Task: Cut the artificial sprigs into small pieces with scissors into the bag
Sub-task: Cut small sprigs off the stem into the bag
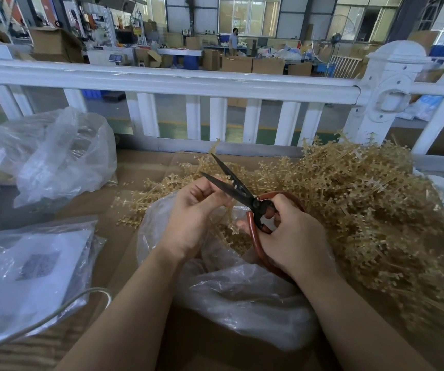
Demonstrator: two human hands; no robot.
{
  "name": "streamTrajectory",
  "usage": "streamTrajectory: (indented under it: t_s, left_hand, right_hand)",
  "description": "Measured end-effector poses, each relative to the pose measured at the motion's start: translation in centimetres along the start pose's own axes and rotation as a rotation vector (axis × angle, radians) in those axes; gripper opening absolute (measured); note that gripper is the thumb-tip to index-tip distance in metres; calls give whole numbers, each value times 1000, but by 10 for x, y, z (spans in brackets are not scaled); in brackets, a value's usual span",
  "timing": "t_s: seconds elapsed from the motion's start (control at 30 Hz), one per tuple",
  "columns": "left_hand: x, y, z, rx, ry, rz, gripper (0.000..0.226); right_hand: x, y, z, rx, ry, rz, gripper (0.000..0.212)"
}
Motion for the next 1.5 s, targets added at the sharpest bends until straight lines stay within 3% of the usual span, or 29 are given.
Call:
streamTrajectory:
  t_s: [0.17, 0.33, 0.73, 1.5]
  left_hand:
    - [2, -1, 0, 1, -15, -5, 22]
    - [4, 1, 2, 42, -53, 16, 20]
    - [5, -1, 3, 31, -59, -86, 10]
    - [-10, -2, 2, 14, 47, 140, 9]
  right_hand:
    - [0, -1, 0, -19, -6, -5, 52]
    - [-4, 3, 2, 4, -8, -49, 77]
    - [-7, 5, -1, -32, -13, -34, 71]
    - [-3, 3, 2, -69, -54, -37, 75]
Point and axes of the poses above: each hand's wrist, its own z-axis away from the middle knuckle, its own y-axis out of the back of the hand, x = y × z, the point moved 5 cm from there along -z, towards the middle knuckle, and after that the axes turned 5 degrees about y, right-handed, at the moved point
